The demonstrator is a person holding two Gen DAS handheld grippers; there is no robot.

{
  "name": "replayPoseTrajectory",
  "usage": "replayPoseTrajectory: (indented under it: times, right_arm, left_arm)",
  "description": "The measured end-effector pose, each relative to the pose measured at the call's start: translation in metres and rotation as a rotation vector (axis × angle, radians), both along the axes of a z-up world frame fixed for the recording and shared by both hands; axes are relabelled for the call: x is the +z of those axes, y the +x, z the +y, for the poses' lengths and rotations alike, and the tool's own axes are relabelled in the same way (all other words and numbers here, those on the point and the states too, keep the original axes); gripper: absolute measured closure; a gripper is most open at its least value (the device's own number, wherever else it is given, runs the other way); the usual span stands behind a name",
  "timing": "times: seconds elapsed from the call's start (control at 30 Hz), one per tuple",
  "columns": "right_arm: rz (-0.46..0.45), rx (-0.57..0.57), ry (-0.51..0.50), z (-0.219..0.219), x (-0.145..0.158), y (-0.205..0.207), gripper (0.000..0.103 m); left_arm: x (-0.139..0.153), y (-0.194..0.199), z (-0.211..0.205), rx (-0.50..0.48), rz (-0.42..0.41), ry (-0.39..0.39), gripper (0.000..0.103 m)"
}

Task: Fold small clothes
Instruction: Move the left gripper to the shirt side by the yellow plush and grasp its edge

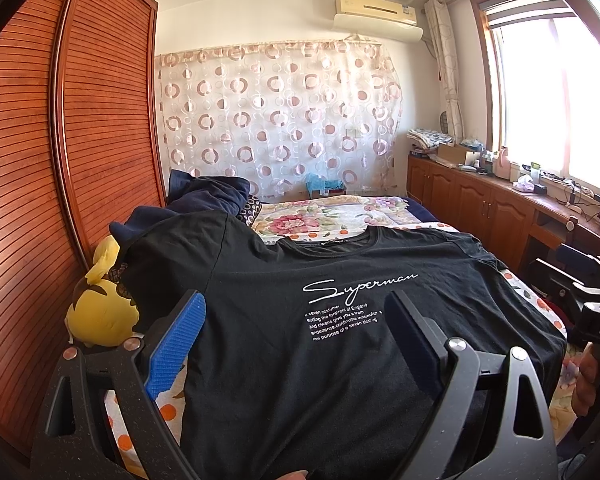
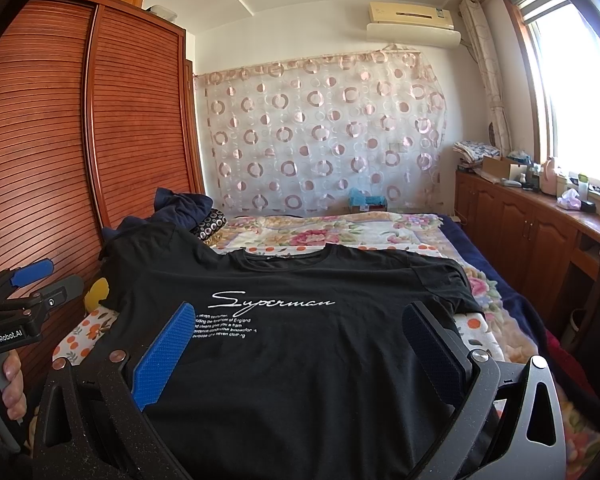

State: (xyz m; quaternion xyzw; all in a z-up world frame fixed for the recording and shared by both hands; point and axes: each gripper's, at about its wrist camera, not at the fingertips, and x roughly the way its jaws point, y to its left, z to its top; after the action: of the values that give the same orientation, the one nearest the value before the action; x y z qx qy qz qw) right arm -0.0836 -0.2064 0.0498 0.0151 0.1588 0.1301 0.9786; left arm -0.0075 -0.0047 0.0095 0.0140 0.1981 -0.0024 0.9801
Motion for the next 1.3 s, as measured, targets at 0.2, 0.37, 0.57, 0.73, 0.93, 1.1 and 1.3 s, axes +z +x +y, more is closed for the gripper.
replayPoseTrajectory:
  times: [0.2, 0.37, 0.57, 0.73, 0.93, 1.1, 1.3]
  right_arm:
    - [0.017, 0.004, 0.0, 0.0, -0.005, 0.003, 0.0]
    - [0.029, 0.011, -0.017, 0.002, -0.009, 0.01, 0.0]
    - [0.065, 0.038, -0.036, 0.007, -0.014, 0.023, 0.0]
    - [0.088, 0.065, -0.06, 0.014, -0.016, 0.038, 0.0]
    - [0.136, 0.142, -0.065, 0.025, -0.021, 0.06, 0.0]
    - [0.191, 0.248, -0.079, 0.029, -0.032, 0.073, 0.0]
    - [0.227, 0.291, -0.132, 0.029, -0.036, 0.08, 0.0]
  left_arm:
    - [-0.009, 0.007, 0.004, -0.001, 0.032, -0.01, 0.011]
    - [-0.026, 0.017, 0.021, 0.018, 0.083, -0.024, 0.011]
    - [-0.042, 0.024, 0.042, 0.044, 0.124, -0.034, 0.011]
    - [-0.056, 0.029, 0.071, 0.065, 0.15, -0.058, 0.011]
    - [-0.063, 0.036, 0.111, 0.112, 0.175, -0.078, 0.011]
    - [-0.066, 0.047, 0.14, 0.13, 0.191, -0.104, 0.013]
    - [-0.075, 0.077, 0.167, 0.149, 0.246, -0.099, 0.029]
